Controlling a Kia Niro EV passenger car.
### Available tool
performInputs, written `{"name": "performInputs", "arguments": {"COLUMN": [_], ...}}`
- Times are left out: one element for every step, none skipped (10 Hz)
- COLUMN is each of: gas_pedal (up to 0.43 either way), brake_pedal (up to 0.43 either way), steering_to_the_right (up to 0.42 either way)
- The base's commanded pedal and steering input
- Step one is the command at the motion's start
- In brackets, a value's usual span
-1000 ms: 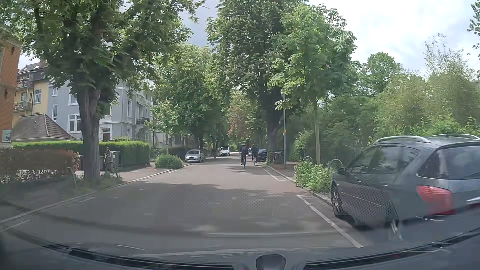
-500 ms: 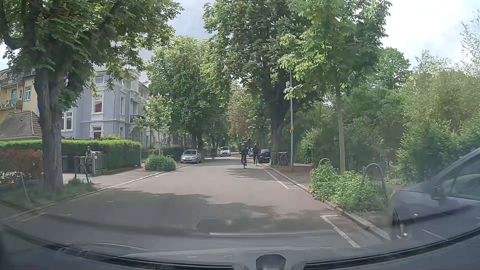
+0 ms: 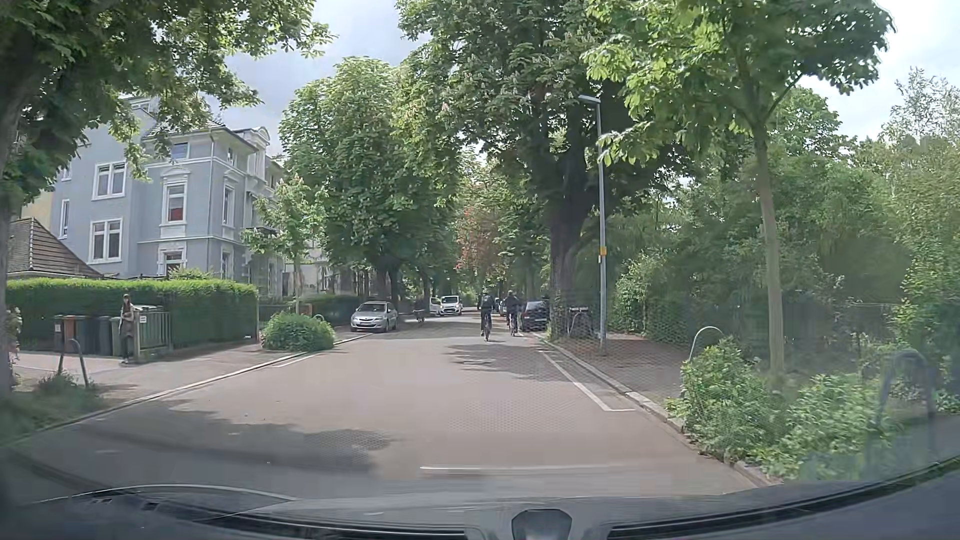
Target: Follow the waypoints while adhering to traffic rules and regulations
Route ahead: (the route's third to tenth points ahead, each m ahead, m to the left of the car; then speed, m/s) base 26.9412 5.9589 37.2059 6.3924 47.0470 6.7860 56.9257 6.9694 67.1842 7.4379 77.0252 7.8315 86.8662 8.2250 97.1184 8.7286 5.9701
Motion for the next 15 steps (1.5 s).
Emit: {"name": "performInputs", "arguments": {"gas_pedal": [0.079,0.079,0.079,0.079,0.079,0.079,0.067,0.067,0.067,0.067,0.067,0.067,0.067,0.067,0.067], "brake_pedal": [0.0,0.0,0.0,0.0,0.0,0.0,0.0,0.0,0.0,0.0,0.0,0.0,0.0,0.0,0.0], "steering_to_the_right": [-0.005,-0.005,-0.005,-0.008,-0.011,-0.011,-0.012,-0.014,-0.016,-0.016,-0.016,-0.016,-0.016,-0.016,-0.015]}}
